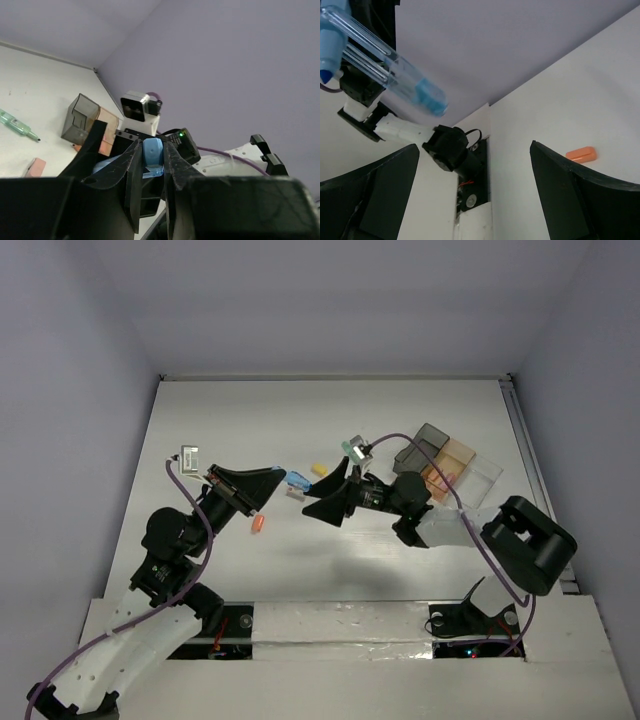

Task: Sort the stationery into containers
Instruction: Close the pen cap on the pen.

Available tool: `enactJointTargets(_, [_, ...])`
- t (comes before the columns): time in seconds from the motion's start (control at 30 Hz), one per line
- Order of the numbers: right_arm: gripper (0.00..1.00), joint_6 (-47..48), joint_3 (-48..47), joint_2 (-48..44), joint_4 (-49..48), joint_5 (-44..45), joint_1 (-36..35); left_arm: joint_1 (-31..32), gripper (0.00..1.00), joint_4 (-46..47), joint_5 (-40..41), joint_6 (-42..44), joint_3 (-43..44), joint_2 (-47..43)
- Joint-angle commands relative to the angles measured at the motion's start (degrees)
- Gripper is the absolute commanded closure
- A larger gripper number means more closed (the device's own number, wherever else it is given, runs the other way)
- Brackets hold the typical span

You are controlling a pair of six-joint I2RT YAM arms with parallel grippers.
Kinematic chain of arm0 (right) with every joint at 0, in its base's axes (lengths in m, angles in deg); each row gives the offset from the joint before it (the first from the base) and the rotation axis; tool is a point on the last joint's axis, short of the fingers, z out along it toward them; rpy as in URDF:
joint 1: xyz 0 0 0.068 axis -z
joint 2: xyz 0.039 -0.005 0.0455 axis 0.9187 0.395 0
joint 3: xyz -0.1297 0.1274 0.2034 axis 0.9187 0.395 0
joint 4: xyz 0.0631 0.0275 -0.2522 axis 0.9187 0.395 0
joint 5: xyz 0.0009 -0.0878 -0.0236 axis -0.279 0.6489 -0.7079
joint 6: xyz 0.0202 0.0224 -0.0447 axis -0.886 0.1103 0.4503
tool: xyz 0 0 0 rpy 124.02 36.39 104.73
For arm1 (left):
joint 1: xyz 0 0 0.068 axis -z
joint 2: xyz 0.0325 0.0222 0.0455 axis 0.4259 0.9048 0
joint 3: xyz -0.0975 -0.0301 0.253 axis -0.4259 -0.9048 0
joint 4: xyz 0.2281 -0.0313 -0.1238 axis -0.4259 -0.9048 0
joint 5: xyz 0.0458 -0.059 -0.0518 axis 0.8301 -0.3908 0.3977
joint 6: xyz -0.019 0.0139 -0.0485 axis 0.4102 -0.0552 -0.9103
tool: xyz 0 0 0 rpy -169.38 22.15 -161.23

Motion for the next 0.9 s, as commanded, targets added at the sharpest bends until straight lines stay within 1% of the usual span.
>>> enactJointTargets(0.0, [0.02,-6.0,-4.3,2.9,-25.2,-5.1,-0.1,-0.2,1.0,3.4,-1.6,-1.8,1.7,-0.9])
enactJointTargets(0.1, [0.02,-6.0,-6.3,5.0,-25.5,-6.0,-0.1,-0.2,1.0,3.2,-1.6,-2.1,1.6,-1.0])
enactJointTargets(0.3, [0.07,-6.2,-9.2,6.4,-26.9,-6.6,-0.1,-0.2,1.0,2.7,-1.0,-3.1,0.4,-1.8])
enactJointTargets(0.5, [0.09,-6.0,-11.4,6.4,-26.6,-7.7,-0.1,-0.2,1.0,2.5,-1.7,-4.0,-0.7,-1.6])
enactJointTargets(0.63, [0.13,-6.1,-11.8,6.2,-26.7,-8.1,0.5,-0.2,1.0,2.2,-1.6,-4.3,-1.2,-2.2])
enactJointTargets(0.87, [0.16,-5.9,-12.1,5.2,-26.4,-10.2,0.5,-0.2,1.0,2.3,-1.6,-5.1,-2.7,-2.7])
